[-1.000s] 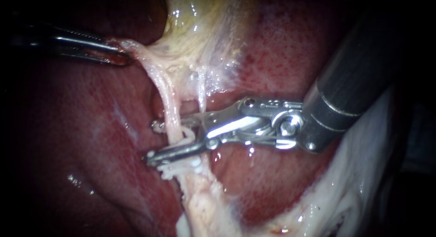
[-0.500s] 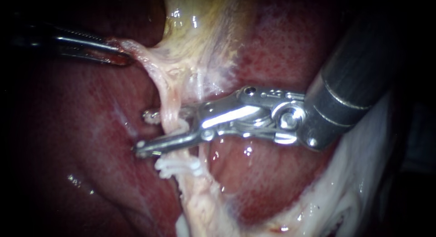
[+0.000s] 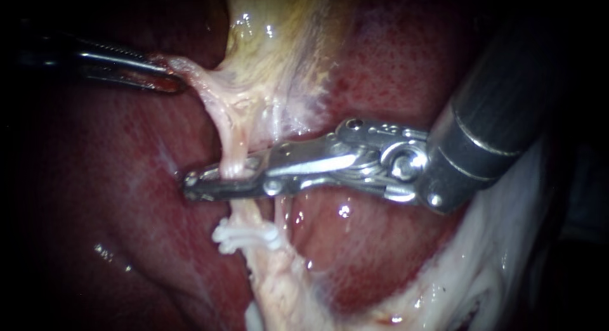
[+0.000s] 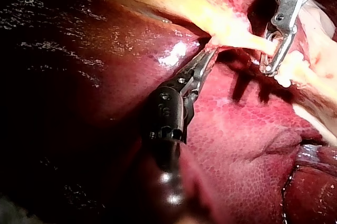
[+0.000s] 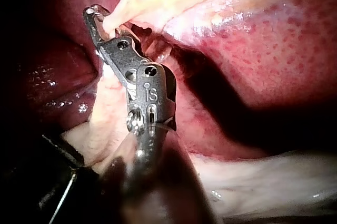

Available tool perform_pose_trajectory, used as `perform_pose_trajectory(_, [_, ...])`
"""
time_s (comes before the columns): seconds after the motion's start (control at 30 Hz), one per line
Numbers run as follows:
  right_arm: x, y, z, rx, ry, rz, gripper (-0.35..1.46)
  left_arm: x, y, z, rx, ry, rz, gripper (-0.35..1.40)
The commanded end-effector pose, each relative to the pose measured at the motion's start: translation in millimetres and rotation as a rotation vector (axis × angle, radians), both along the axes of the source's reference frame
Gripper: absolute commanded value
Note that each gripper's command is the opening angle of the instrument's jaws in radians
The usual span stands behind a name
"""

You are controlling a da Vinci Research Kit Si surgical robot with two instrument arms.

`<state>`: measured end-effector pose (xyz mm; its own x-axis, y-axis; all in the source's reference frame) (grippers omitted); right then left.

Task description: Clipping third clip left tube

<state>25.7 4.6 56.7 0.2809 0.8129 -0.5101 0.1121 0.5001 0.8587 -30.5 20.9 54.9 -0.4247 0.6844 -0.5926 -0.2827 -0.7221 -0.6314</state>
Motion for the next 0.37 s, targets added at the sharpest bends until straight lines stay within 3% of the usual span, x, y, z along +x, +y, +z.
perform_pose_trajectory(0.03, [0.0,0.0,-0.1,0.016,0.002,-0.007,-0.35,0.0,0.0,0.0,0.000,0.000,0.000,-0.35])
perform_pose_trajectory(0.17, [0.2,-0.1,-0.2,0.027,0.014,-0.030,-0.35,0.0,0.0,0.0,0.000,0.000,0.000,-0.35])
perform_pose_trajectory(0.37, [0.3,-0.2,-0.1,0.028,0.017,-0.036,-0.35,0.0,0.1,0.0,0.000,0.000,0.000,-0.35])
